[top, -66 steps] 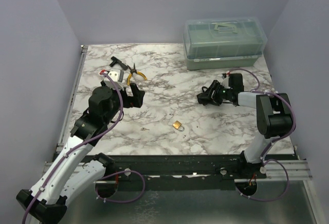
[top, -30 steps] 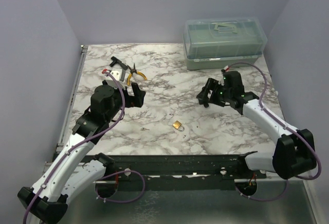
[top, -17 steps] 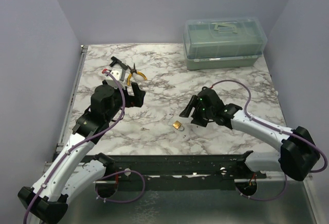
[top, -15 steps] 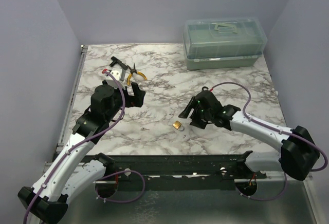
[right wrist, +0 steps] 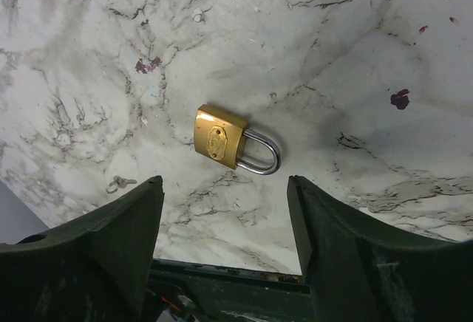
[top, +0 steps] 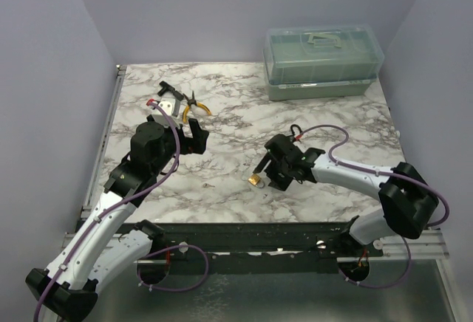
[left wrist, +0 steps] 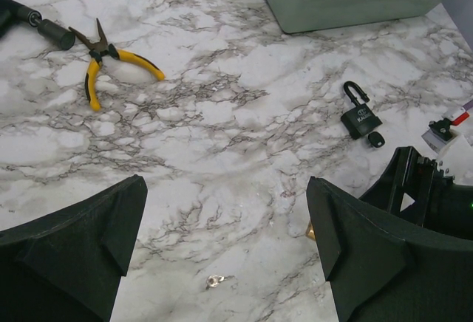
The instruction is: Unlock with the key
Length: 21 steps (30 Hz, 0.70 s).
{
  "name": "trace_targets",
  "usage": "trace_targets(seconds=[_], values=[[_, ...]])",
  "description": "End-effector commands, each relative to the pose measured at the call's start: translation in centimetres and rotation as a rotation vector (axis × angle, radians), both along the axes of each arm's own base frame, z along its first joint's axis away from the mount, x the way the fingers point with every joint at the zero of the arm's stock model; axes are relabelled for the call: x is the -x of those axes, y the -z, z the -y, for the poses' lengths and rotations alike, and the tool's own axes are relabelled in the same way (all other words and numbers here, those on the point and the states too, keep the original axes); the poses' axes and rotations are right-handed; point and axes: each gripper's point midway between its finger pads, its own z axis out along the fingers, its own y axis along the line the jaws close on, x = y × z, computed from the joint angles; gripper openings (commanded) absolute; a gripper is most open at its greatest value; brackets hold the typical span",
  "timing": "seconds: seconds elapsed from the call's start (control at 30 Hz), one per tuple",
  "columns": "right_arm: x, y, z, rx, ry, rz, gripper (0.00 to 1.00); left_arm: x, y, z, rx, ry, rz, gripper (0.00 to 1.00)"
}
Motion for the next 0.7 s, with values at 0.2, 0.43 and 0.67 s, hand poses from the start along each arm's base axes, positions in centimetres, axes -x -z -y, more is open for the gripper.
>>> trace_targets(seconds=[0.2,0.43,0.67], values=[[-1.0,0.8,-1.6,0.037,-0.004,0.009,0.69,0.1,0.5,-0.7,-0.025,-0.024,-0.015,0.97],[-1.1,1.4,-2.0,0.047,-0.017,0.000,0.63,0.0,0.5,-0.7,-0.027,-0.026,-0.017,0.97],[-1.3,2.5,-2.3,0.086,-0.046,-0.009,0.56,0.0,0.6,-0.7,-0.028,-0.026,-0.019,0.97]])
